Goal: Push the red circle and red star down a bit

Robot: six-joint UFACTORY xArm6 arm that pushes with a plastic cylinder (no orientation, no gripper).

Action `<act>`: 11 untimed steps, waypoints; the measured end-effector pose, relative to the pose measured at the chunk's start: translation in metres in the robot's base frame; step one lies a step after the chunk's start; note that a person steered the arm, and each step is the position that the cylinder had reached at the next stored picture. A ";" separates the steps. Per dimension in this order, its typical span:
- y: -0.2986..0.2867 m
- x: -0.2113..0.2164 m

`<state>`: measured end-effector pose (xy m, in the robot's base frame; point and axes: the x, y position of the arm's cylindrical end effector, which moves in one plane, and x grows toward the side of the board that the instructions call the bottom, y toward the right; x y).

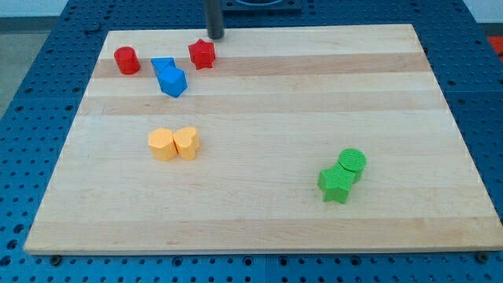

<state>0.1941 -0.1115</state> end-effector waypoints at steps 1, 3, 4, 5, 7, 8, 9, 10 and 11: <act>-0.072 0.001; -0.189 0.060; -0.186 0.099; -0.162 0.107; -0.116 0.061; -0.075 0.050; -0.039 0.049; -0.038 0.037; -0.048 0.015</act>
